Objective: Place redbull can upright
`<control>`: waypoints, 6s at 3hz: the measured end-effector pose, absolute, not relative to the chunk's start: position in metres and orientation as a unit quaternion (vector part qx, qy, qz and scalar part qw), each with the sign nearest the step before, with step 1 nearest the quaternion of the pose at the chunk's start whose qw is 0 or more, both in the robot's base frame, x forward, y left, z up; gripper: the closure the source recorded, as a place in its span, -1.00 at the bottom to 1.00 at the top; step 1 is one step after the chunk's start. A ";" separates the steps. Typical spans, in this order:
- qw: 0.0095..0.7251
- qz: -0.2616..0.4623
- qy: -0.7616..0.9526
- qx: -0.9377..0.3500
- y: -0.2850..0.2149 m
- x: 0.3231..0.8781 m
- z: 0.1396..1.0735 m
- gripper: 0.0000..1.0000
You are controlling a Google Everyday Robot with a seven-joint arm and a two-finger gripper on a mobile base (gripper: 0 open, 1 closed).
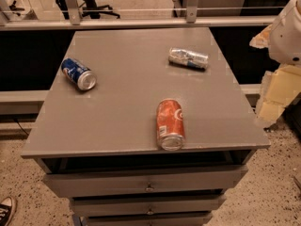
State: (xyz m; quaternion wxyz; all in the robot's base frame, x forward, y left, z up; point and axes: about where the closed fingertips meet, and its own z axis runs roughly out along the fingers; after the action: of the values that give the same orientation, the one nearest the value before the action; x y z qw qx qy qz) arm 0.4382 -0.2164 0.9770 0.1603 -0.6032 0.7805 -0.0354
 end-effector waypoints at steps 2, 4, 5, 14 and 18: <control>0.168 -0.037 0.779 -0.603 -0.212 0.443 0.978 -1.00; 0.255 -0.050 0.774 -0.578 -0.159 0.562 0.984 -1.00; 0.251 -0.054 0.782 -0.568 -0.136 0.632 0.967 -1.00; 0.340 0.181 0.748 -0.540 -0.078 0.707 0.954 1.00; 0.565 0.426 0.532 -0.465 -0.112 0.659 0.955 1.00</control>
Offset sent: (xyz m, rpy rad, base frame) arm 0.0463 0.0392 0.0075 0.0693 -0.1361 0.0218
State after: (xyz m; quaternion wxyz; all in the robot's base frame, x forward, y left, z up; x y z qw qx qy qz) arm 0.6587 -0.1124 0.9549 0.5651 -0.4650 0.5319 0.4261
